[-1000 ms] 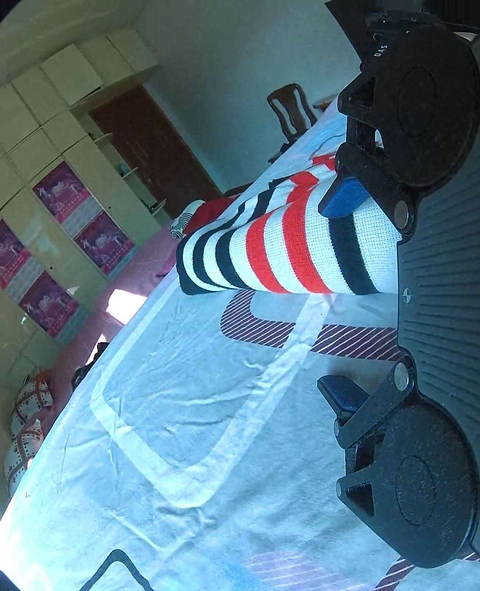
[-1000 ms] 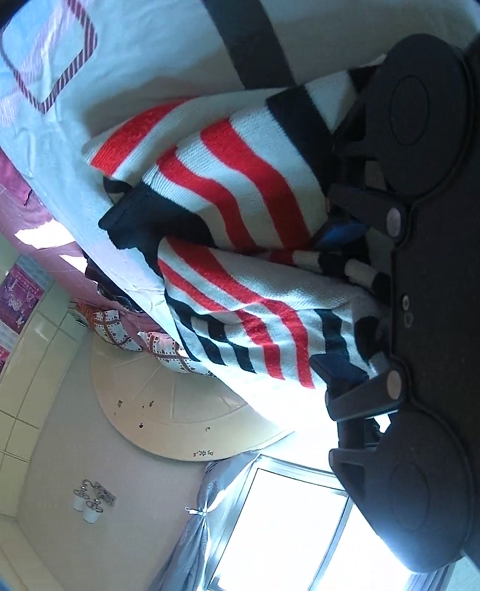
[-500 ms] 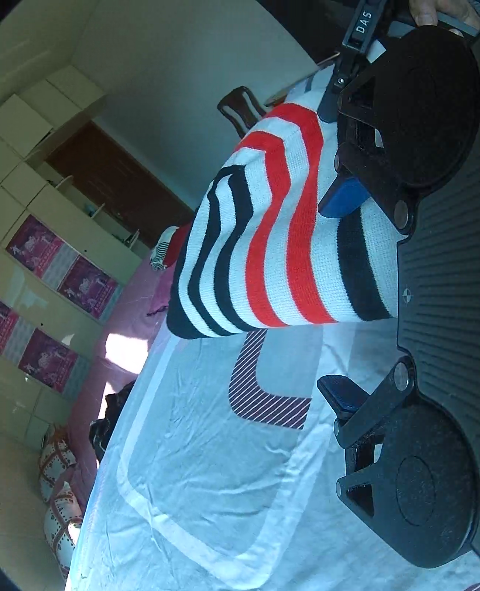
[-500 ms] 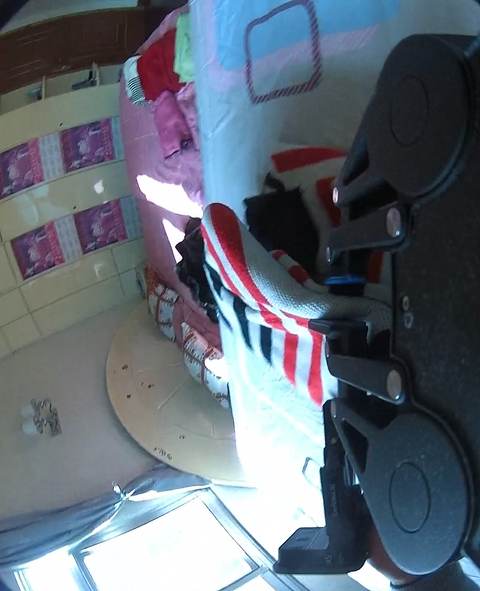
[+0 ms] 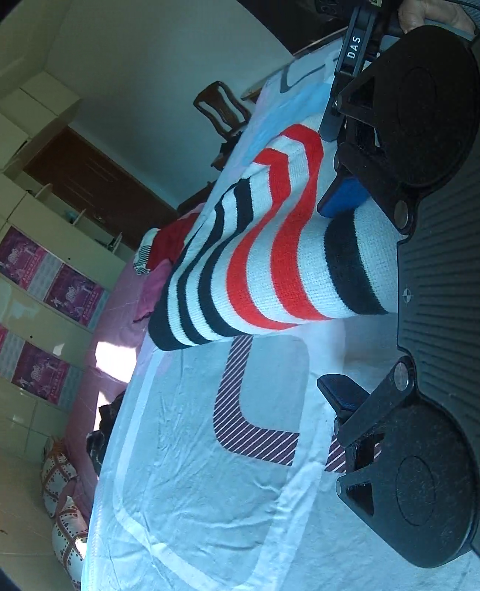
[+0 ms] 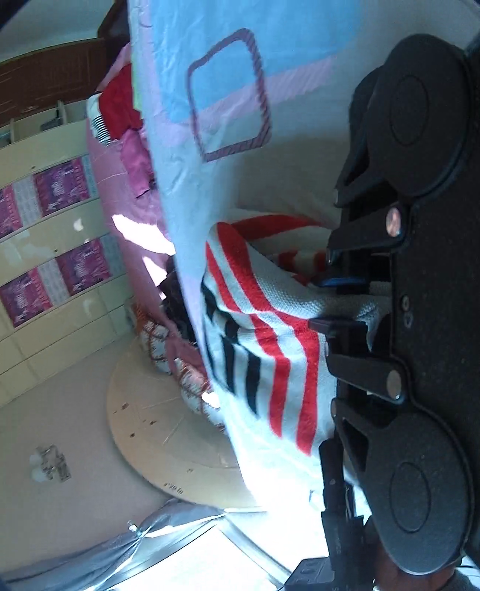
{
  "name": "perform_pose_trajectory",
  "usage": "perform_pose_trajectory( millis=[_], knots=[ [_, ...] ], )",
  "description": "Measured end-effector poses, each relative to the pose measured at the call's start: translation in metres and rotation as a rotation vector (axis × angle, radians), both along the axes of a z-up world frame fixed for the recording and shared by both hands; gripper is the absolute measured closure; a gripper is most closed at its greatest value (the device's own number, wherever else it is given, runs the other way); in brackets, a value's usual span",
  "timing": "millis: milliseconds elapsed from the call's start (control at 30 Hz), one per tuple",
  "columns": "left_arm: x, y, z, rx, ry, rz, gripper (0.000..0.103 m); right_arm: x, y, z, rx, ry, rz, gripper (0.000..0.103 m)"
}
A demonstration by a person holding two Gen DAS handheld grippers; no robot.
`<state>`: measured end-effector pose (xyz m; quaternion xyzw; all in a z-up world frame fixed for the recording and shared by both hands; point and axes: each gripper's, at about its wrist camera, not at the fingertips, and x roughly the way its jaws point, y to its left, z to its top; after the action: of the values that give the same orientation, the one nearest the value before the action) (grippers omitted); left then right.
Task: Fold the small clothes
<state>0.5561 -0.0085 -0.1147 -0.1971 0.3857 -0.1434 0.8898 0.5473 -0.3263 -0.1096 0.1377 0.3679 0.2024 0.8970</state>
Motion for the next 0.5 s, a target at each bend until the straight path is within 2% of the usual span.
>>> perform_pose_trajectory(
  millis=[33,67,167,233,333,400,467,500],
  knots=[
    [0.003,-0.004,-0.005,0.002,0.005,-0.009,0.012,0.003,-0.001,-0.01,0.004,0.019,-0.005,0.086],
    [0.004,-0.006,-0.008,-0.001,0.006,-0.007,0.012,0.001,-0.005,-0.015,0.055,0.018,-0.02,0.086],
    [0.001,-0.004,-0.006,-0.01,0.003,-0.002,0.012,0.002,-0.01,-0.012,0.102,0.054,-0.04,0.085],
    [-0.009,0.001,0.002,-0.009,-0.02,0.008,0.012,-0.002,-0.011,-0.003,0.096,0.052,-0.029,0.076],
    [-0.032,0.015,0.01,-0.032,-0.059,0.01,0.012,-0.015,-0.017,0.004,0.126,0.077,-0.017,0.07],
    [-0.046,0.025,0.008,-0.059,-0.056,0.019,0.012,-0.021,-0.022,0.003,0.156,0.113,-0.008,0.066],
    [-0.054,0.026,-0.003,-0.068,-0.032,0.012,0.012,-0.026,-0.021,-0.003,0.148,0.124,-0.005,0.07],
    [-0.055,0.025,-0.009,-0.067,-0.01,0.012,0.012,-0.028,-0.019,-0.005,0.116,0.107,-0.004,0.078]
  ],
)
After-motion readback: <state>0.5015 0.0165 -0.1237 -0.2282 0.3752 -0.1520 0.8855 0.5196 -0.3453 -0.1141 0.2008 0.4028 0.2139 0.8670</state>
